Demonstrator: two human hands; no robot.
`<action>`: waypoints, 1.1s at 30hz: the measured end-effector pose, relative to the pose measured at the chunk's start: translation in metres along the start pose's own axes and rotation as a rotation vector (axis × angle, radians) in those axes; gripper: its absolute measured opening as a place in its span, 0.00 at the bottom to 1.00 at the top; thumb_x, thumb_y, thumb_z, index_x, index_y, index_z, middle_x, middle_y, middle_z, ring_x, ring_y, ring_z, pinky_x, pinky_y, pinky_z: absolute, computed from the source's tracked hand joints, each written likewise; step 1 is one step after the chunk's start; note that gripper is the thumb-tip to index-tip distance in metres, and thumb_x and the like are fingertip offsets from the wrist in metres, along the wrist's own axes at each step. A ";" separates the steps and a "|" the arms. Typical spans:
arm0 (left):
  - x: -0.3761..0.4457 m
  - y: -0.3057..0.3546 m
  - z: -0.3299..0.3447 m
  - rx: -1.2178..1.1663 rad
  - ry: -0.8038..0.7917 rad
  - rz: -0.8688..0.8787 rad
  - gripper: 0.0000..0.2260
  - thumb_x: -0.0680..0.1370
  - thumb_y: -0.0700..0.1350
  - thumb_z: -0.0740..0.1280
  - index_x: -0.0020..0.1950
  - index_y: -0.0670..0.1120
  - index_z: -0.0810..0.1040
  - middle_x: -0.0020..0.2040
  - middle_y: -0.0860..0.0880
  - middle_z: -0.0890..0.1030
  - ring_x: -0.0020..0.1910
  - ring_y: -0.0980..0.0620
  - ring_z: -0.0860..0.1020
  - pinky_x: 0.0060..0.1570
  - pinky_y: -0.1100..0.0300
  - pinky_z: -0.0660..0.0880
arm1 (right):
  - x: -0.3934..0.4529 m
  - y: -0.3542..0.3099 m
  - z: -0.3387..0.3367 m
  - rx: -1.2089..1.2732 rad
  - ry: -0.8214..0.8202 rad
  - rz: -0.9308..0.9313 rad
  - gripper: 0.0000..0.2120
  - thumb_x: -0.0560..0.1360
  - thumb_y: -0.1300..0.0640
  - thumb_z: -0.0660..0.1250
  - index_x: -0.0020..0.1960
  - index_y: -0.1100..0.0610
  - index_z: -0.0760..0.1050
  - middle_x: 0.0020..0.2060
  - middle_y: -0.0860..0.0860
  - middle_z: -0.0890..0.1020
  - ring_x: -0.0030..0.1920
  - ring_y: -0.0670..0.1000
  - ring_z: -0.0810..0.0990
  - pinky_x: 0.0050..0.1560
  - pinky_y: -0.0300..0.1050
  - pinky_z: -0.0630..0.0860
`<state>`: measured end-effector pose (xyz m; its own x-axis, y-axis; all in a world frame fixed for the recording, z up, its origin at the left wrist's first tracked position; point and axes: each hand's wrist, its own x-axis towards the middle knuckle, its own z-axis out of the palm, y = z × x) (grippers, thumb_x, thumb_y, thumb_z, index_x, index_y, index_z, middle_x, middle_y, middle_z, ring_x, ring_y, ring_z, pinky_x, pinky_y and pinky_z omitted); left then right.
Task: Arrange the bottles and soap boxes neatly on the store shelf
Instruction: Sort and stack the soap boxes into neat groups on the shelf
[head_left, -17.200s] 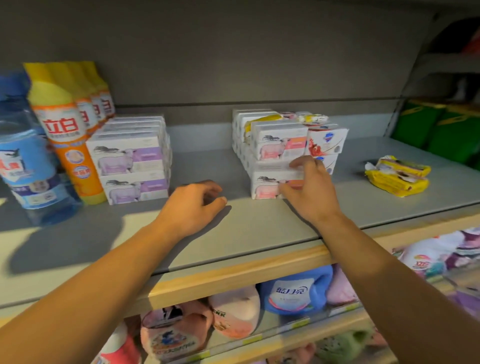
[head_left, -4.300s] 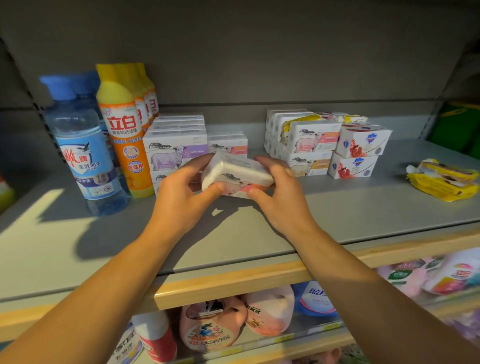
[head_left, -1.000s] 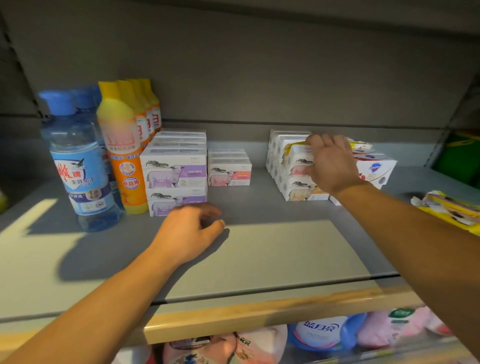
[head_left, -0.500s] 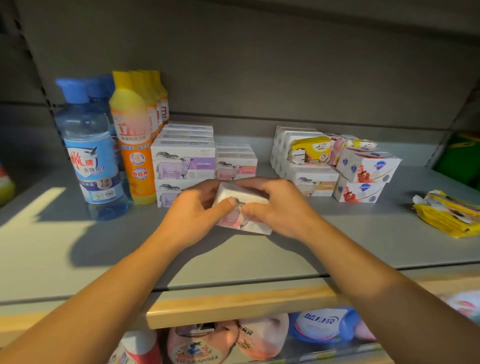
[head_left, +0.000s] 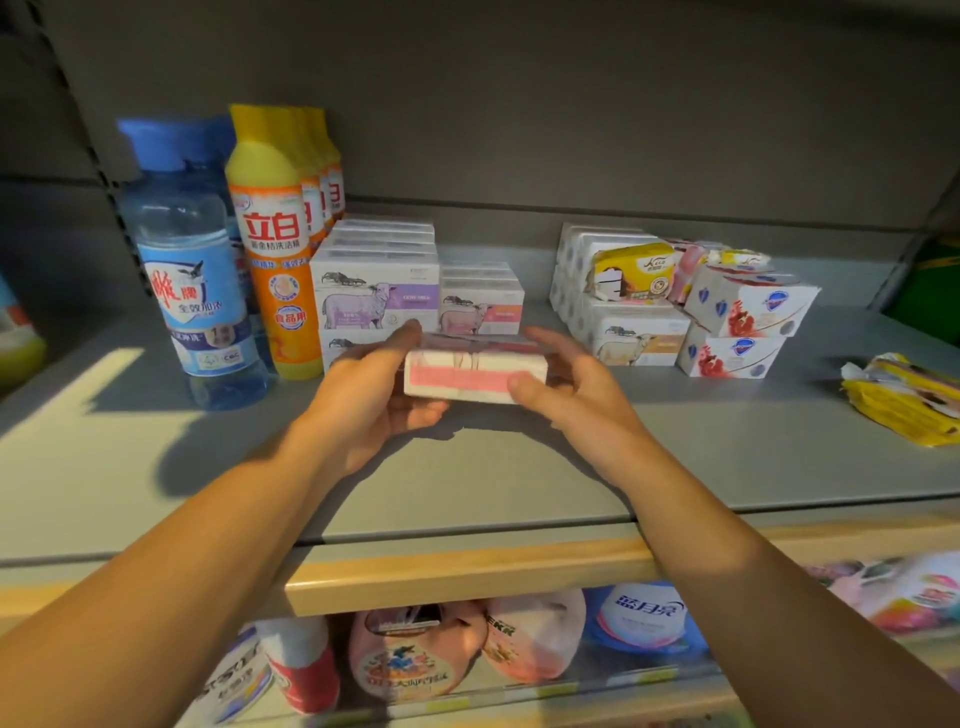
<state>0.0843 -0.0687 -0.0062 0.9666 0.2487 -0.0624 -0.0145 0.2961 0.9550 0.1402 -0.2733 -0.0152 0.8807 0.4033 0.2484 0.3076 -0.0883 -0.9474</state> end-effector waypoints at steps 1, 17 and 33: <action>0.000 0.001 0.000 0.026 -0.010 -0.022 0.17 0.79 0.57 0.64 0.54 0.43 0.80 0.43 0.38 0.85 0.34 0.46 0.83 0.30 0.58 0.78 | 0.000 0.000 0.000 -0.010 0.024 0.032 0.22 0.72 0.48 0.71 0.65 0.47 0.74 0.52 0.52 0.83 0.45 0.48 0.83 0.42 0.37 0.78; -0.001 -0.001 0.000 0.109 -0.085 0.022 0.20 0.79 0.58 0.64 0.56 0.42 0.79 0.35 0.40 0.81 0.28 0.48 0.77 0.27 0.59 0.75 | 0.009 0.001 -0.003 0.130 0.036 0.170 0.19 0.65 0.44 0.67 0.52 0.50 0.79 0.38 0.52 0.82 0.32 0.50 0.78 0.31 0.44 0.72; -0.009 -0.005 0.006 0.727 -0.091 0.739 0.22 0.74 0.42 0.74 0.66 0.54 0.76 0.58 0.63 0.80 0.56 0.63 0.79 0.50 0.70 0.76 | 0.002 0.006 0.002 -0.435 0.230 -0.299 0.32 0.68 0.62 0.76 0.66 0.42 0.70 0.59 0.46 0.72 0.55 0.41 0.72 0.51 0.21 0.67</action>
<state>0.0777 -0.0781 -0.0090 0.7957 0.0625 0.6024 -0.4821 -0.5367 0.6925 0.1429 -0.2713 -0.0213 0.7736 0.2638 0.5761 0.6320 -0.3874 -0.6712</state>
